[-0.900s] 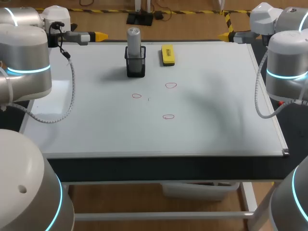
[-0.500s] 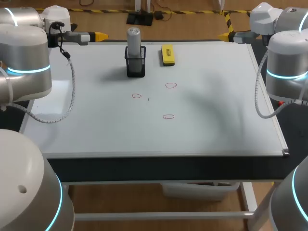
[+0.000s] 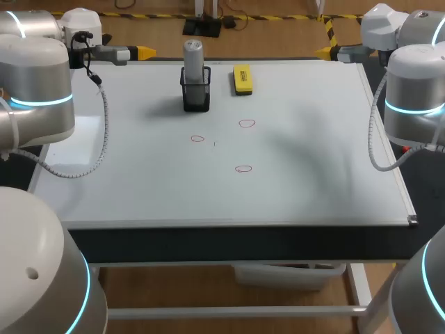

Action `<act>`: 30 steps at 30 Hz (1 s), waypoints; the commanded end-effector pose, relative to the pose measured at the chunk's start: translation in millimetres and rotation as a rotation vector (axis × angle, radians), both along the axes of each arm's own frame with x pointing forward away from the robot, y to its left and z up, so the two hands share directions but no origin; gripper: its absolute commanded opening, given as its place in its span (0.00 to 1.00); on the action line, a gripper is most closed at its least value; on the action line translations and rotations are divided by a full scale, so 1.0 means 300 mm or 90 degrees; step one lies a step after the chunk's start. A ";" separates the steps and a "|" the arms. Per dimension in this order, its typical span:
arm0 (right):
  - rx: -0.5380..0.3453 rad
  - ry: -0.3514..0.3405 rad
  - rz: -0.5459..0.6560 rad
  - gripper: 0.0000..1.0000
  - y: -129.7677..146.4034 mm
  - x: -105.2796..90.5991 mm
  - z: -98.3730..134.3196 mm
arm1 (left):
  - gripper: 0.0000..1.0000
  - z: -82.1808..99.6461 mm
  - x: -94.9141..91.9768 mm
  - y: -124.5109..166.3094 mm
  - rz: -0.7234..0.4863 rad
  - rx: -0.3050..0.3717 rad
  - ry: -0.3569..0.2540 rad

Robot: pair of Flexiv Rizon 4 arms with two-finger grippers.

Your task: Pick up the inspection probe, press it on each red-marked spot on the whiteboard one by one, put down the probe, pick up the eraser, and wipe off all the red marks.

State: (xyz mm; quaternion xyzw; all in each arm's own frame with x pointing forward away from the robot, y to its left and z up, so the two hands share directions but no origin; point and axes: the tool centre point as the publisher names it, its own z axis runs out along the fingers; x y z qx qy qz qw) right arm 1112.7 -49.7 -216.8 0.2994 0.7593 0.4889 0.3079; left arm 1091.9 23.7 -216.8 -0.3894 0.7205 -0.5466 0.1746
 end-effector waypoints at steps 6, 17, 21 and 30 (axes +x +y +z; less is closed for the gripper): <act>0.000 0.000 0.000 1.00 -0.001 0.001 0.000 | 1.00 0.000 0.000 -0.001 0.001 0.000 0.000; 0.000 0.000 0.000 1.00 -0.001 0.001 0.000 | 1.00 -0.022 -0.026 -0.092 -0.101 -0.044 -0.057; 0.000 0.000 0.000 1.00 -0.001 0.001 0.000 | 1.00 -0.037 -0.030 -0.117 -0.150 -0.053 -0.081; 0.000 0.000 0.000 1.00 -0.001 0.001 0.000 | 1.00 -0.064 -0.007 -0.148 -0.254 -0.081 -0.124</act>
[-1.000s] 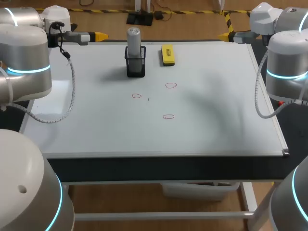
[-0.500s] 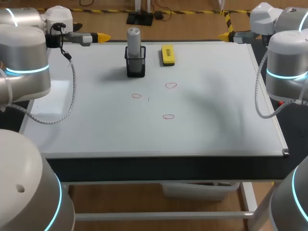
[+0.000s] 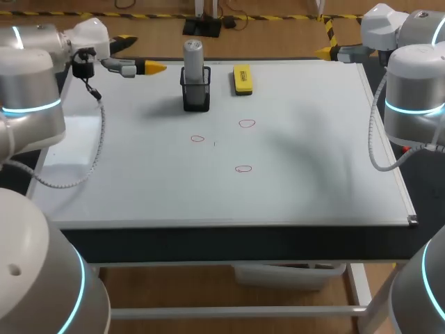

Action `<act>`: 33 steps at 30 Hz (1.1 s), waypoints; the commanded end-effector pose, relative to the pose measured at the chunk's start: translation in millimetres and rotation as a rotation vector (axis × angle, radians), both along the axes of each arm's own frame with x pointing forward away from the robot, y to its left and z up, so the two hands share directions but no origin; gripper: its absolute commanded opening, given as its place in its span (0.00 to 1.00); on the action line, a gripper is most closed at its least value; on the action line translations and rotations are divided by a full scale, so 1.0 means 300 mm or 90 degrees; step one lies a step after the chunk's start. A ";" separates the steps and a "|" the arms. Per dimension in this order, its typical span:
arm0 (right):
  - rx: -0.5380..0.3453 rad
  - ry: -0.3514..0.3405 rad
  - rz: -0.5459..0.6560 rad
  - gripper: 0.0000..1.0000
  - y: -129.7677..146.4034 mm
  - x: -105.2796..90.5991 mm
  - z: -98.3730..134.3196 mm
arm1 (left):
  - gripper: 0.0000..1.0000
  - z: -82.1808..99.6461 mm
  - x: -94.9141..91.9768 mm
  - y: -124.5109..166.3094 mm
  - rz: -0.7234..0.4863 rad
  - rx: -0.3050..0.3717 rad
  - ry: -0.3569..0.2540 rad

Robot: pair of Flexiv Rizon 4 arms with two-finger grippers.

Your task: Pick up the inspection probe, press it on each red-marked spot on the whiteboard one by one, put down the probe, pick up the eraser, and wipe off all the red marks.

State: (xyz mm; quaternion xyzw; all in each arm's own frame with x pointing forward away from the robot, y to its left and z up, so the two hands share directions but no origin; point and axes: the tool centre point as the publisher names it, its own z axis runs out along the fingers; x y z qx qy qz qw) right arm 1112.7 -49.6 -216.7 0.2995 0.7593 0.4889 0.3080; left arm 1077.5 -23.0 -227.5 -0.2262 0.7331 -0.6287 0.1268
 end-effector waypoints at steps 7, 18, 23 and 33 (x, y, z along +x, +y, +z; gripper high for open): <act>0.000 0.000 0.000 1.00 -0.001 0.001 0.000 | 1.00 -0.049 0.078 -0.022 -0.122 -0.039 -0.034; 0.000 0.000 0.000 1.00 -0.001 0.001 0.000 | 1.00 -0.079 0.127 -0.096 -0.185 -0.067 -0.050; 0.000 0.000 0.000 1.00 -0.001 0.001 0.000 | 1.00 -0.090 0.157 -0.139 -0.211 -0.081 -0.062; 0.000 0.000 0.000 1.00 -0.001 0.001 0.000 | 1.00 -0.120 0.214 -0.238 -0.261 -0.117 -0.060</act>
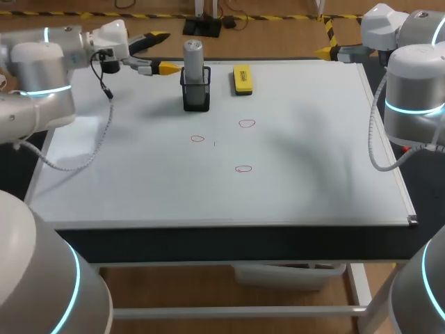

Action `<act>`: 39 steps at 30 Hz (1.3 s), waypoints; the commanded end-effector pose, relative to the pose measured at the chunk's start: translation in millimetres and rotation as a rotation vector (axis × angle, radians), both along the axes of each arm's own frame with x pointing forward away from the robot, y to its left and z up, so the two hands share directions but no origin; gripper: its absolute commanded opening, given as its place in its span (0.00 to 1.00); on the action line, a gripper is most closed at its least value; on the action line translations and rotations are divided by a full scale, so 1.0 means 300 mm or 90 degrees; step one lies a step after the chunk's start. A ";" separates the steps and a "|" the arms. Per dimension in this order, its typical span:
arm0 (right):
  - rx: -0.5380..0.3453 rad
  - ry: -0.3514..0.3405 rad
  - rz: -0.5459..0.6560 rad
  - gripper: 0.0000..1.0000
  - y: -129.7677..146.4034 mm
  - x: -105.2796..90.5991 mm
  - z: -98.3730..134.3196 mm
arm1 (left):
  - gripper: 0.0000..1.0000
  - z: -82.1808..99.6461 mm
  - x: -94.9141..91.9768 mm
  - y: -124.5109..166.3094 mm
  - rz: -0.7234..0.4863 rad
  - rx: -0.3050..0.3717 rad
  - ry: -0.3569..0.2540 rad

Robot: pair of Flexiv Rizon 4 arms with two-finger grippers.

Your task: Pick up the inspection probe, press it on each red-marked spot on the whiteboard one by one, put down the probe, pick up the eraser, and wipe off all the red marks.

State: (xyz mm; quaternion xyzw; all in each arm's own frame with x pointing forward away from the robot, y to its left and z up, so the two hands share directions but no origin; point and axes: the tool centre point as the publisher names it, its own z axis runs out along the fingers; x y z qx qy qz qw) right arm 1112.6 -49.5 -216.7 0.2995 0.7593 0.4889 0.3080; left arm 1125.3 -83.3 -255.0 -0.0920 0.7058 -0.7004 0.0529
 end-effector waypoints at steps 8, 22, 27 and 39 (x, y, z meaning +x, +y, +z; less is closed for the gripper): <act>0.000 0.000 0.000 1.00 -0.001 0.001 0.000 | 1.00 -0.029 0.055 -0.111 -0.115 -0.034 -0.009; 0.000 0.000 0.000 1.00 -0.001 0.001 0.000 | 1.00 -0.066 0.054 -0.196 -0.149 -0.040 0.012; 0.000 0.000 0.000 1.00 -0.001 0.001 0.000 | 1.00 -0.064 0.051 -0.216 -0.137 -0.041 0.011; 0.000 0.000 0.000 1.00 -0.001 0.001 0.000 | 1.00 -0.065 0.035 -0.251 -0.101 -0.029 0.013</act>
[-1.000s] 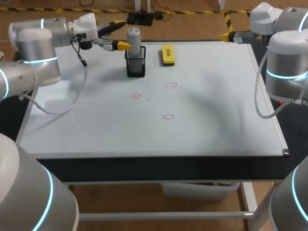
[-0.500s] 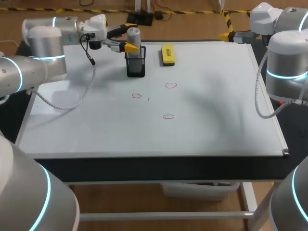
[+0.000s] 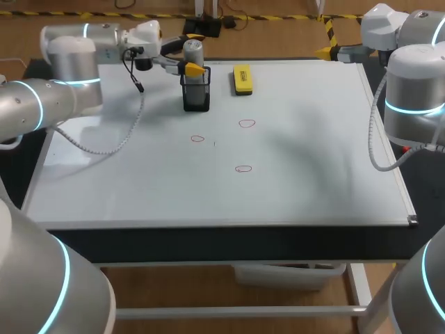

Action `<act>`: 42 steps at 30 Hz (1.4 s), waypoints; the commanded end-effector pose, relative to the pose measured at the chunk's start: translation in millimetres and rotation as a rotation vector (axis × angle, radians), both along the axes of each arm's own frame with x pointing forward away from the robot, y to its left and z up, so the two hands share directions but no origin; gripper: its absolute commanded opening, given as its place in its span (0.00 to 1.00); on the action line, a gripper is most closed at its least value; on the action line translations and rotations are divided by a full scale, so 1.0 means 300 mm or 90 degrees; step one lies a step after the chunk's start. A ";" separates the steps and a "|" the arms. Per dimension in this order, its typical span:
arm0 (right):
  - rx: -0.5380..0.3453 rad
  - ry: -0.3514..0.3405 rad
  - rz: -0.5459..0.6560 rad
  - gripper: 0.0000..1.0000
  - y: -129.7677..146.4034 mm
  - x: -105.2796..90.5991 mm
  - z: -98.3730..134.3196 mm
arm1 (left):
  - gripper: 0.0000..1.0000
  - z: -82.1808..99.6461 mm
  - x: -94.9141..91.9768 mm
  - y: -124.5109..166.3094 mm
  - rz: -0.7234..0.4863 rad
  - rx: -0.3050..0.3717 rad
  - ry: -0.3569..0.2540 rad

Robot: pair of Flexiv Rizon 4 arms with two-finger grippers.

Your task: Pick up the inspection probe, press it on each red-marked spot on the whiteboard one by one, put down the probe, pick up the eraser, and wipe off all the red marks.

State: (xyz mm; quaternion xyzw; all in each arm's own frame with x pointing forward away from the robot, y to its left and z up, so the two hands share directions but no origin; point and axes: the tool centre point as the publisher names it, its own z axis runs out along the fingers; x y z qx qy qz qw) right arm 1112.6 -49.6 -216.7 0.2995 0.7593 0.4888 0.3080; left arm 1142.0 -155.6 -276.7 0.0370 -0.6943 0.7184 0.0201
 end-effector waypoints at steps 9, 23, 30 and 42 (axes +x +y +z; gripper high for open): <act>0.000 0.000 0.000 1.00 -0.001 0.001 0.000 | 1.00 0.004 -0.020 -0.011 0.014 0.003 0.004; 0.000 0.000 0.000 1.00 -0.001 0.001 0.000 | 0.00 -0.013 -0.031 -0.003 -0.019 0.011 0.003; 0.000 0.000 0.000 1.00 -0.001 0.001 0.000 | 0.00 0.003 -0.037 0.014 -0.026 -0.001 -0.007; 0.000 0.000 0.000 1.00 -0.001 0.001 0.000 | 0.00 0.096 -0.077 0.014 -0.033 -0.017 -0.031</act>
